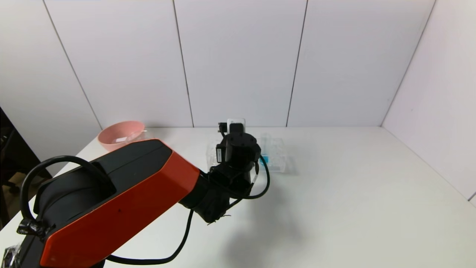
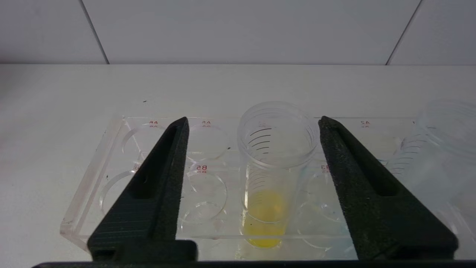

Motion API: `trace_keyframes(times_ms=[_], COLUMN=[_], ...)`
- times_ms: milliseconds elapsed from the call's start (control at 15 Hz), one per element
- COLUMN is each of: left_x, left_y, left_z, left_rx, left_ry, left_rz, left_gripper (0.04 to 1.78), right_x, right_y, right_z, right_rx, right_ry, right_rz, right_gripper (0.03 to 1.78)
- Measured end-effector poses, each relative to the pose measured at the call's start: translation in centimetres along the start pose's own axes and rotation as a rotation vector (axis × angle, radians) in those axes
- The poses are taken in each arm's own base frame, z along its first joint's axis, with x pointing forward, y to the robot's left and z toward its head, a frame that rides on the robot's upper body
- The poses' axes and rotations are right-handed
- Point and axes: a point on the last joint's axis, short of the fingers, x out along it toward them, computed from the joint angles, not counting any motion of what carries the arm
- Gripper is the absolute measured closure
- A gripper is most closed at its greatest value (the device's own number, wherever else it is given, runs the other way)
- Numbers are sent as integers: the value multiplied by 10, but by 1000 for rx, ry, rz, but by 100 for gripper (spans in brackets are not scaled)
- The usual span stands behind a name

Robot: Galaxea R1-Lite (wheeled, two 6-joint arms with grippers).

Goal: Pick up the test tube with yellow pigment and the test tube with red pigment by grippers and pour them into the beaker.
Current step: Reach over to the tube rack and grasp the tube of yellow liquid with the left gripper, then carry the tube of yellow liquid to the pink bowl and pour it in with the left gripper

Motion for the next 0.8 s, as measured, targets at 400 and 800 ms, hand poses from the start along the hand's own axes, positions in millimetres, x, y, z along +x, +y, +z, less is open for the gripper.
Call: trace_keyframes(times_ms=[400, 800], left_x=[0, -4], left_y=[-3, -6], left_z=[4, 24], left_rx=[10, 40], left_ry=[-10, -64], left_rz=[-6, -15], left_gripper=[138, 138], right_x=[0, 0], right_y=[0, 0], right_z=[0, 0], right_rx=[0, 0], right_ry=[0, 1], right_rz=[0, 0], right_gripper=[10, 10])
